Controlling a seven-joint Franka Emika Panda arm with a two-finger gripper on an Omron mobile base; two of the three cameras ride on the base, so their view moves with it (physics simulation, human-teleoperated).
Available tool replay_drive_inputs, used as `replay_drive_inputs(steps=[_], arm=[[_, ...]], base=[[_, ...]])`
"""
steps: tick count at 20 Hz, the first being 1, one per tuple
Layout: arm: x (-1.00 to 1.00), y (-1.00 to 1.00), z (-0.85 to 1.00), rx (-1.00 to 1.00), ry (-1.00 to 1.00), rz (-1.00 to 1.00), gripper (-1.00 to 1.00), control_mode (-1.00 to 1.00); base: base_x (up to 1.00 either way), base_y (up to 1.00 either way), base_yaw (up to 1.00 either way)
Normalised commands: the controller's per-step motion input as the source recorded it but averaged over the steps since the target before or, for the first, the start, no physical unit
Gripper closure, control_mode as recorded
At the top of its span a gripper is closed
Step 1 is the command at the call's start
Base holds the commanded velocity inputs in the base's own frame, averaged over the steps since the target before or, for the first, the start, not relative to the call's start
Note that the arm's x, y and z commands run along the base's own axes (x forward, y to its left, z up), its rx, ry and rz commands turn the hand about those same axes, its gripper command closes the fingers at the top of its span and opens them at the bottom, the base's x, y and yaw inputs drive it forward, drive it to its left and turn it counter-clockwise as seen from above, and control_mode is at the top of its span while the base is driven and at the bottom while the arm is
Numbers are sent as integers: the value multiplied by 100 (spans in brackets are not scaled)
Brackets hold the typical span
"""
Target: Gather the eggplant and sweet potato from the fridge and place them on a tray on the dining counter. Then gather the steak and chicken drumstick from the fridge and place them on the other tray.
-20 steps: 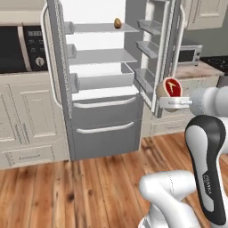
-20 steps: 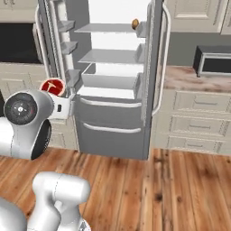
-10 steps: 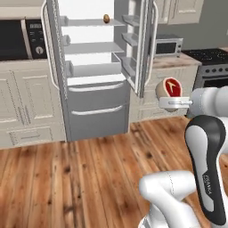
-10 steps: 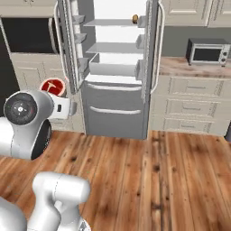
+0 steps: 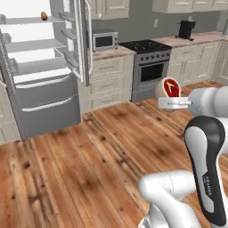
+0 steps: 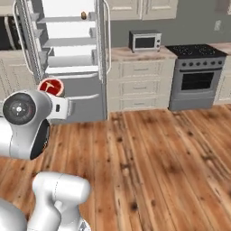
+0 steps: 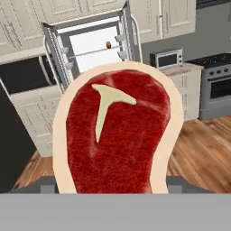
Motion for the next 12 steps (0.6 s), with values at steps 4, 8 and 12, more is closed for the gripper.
replay_drive_inputs(steps=[4, 8, 12], arm=[[0, 0, 0, 0, 0, 0, 100, 100], [0, 0, 0, 0, 0, 0, 100, 100], [0, 0, 0, 0, 0, 0, 100, 100]], base=[[-100, -27, -55], [-99, -35, -56], [-85, -38, -58]])
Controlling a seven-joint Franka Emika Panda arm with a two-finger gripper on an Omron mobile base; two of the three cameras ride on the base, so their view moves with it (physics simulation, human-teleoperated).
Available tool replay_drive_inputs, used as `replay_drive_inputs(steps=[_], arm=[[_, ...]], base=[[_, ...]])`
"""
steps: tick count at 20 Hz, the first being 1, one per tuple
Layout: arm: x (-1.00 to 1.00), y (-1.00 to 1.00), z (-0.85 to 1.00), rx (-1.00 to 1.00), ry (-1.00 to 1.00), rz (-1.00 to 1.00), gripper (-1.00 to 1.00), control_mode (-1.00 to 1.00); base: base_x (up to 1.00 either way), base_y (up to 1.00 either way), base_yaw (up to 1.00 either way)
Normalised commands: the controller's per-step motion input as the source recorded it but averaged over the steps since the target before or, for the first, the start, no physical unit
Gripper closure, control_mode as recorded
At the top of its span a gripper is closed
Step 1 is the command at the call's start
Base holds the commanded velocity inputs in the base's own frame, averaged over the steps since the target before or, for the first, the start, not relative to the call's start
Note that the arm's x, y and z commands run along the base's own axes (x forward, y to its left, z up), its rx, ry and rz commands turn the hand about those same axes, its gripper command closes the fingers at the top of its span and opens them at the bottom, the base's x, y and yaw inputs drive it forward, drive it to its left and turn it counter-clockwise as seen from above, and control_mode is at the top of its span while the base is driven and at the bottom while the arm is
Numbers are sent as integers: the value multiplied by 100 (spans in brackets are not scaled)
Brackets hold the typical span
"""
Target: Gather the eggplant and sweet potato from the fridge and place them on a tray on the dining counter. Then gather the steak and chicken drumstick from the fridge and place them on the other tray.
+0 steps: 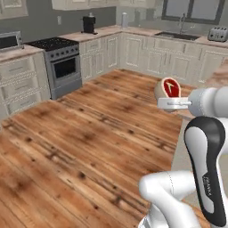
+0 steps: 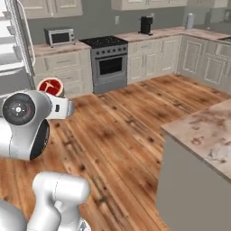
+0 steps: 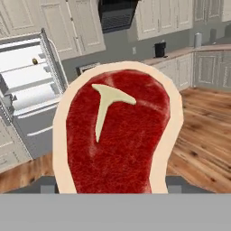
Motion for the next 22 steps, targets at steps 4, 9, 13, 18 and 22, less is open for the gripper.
replay_drive_inputs(steps=[4, 9, 13, 18, 22], arm=[[0, 0, 0, 0, 0, 0, 100, 100], [0, 0, 0, 0, 0, 0, 100, 100], [0, 0, 0, 0, 0, 0, 100, 100], [0, 0, 0, 0, 0, 0, 100, 100], [0, 0, 0, 0, 0, 0, 100, 100]], base=[[-57, -50, -58], [-44, -56, -58], [-26, -73, -45], [0, -96, -31], [4, -100, -27]])
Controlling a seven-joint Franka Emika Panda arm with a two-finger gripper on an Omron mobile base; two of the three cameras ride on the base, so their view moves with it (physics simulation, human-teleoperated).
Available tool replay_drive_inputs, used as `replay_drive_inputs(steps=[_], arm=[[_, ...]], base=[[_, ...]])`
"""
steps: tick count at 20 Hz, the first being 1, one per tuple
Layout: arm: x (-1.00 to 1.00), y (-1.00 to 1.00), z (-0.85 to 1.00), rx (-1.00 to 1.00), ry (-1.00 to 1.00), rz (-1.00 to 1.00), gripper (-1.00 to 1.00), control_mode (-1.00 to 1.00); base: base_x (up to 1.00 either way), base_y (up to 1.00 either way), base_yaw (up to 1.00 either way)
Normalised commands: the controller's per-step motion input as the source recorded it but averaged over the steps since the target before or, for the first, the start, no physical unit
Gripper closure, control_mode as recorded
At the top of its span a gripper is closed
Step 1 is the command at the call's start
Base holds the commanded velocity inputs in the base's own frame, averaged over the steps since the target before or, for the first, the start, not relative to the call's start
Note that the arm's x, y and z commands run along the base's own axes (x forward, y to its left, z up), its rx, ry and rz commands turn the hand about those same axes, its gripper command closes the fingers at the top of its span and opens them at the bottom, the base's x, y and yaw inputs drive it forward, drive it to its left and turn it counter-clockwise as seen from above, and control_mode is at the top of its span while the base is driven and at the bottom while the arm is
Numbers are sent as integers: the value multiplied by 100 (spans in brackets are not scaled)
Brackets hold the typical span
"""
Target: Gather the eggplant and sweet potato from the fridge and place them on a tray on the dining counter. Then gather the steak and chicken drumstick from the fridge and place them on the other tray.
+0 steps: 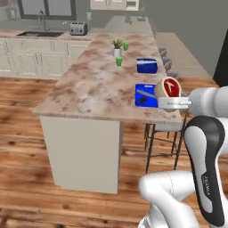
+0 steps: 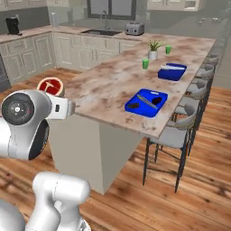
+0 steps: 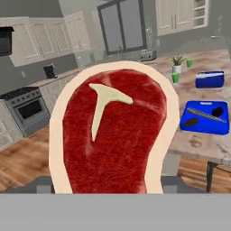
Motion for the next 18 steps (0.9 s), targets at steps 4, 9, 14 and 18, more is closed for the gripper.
replay_drive_inputs(steps=[4, 9, 14, 18], arm=[[0, 0, 0, 0, 0, 0, 100, 100], [0, 0, 0, 0, 0, 0, 100, 100], [0, 0, 0, 0, 0, 0, 100, 100], [0, 0, 0, 0, 0, 0, 100, 100]], base=[[23, -100, -22], [35, -100, -12], [58, -100, -11], [57, -100, -12]])
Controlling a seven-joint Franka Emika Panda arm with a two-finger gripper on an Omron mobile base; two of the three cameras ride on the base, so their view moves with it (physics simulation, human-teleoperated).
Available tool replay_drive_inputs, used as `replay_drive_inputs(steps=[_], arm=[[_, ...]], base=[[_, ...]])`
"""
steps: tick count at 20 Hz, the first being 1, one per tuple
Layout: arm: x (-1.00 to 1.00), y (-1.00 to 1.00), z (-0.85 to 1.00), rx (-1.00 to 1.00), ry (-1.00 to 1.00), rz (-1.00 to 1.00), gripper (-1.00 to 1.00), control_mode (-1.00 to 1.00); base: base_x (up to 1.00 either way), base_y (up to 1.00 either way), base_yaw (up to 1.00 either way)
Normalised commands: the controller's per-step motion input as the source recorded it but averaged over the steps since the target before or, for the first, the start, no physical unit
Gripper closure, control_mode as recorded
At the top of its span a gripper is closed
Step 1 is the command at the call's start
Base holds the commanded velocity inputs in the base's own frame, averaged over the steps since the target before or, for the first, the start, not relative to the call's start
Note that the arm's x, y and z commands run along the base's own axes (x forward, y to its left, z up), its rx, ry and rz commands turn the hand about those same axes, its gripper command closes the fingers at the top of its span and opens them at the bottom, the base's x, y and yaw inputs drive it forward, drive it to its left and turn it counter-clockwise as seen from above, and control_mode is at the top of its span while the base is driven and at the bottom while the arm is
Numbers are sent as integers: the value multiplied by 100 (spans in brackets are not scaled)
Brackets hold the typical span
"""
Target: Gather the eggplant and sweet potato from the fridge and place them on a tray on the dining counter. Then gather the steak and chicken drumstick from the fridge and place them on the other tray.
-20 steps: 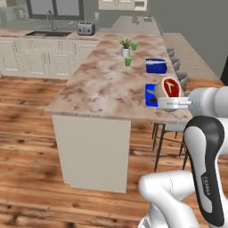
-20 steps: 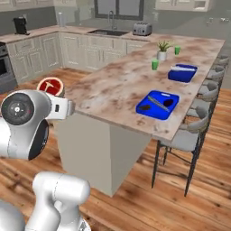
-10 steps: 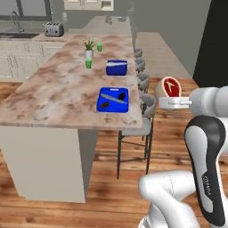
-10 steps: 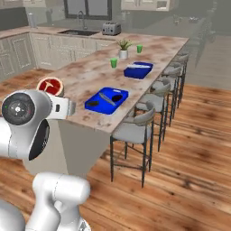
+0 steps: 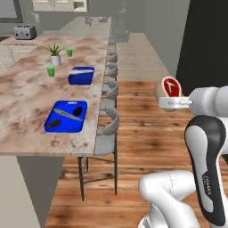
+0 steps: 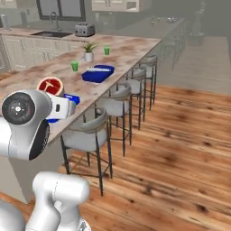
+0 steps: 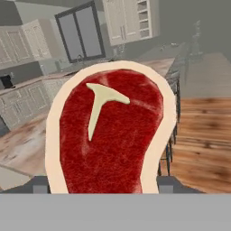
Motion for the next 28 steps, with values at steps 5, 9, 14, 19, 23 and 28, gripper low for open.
replay_drive_inputs(steps=[5, 9, 14, 19, 23, 28], arm=[[0, 0, 0, 0, 0, 0, 100, 100], [0, 0, 0, 0, 0, 0, 100, 100], [0, 0, 0, 0, 0, 0, 100, 100], [0, 0, 0, 0, 0, 0, 100, 100], [0, 0, 0, 0, 0, 0, 100, 100], [0, 0, 0, 0, 0, 0, 100, 100]], base=[[66, -100, -7], [89, -85, -4], [100, -37, 0], [100, -12, 7], [99, -29, 17], [79, -51, 25]])
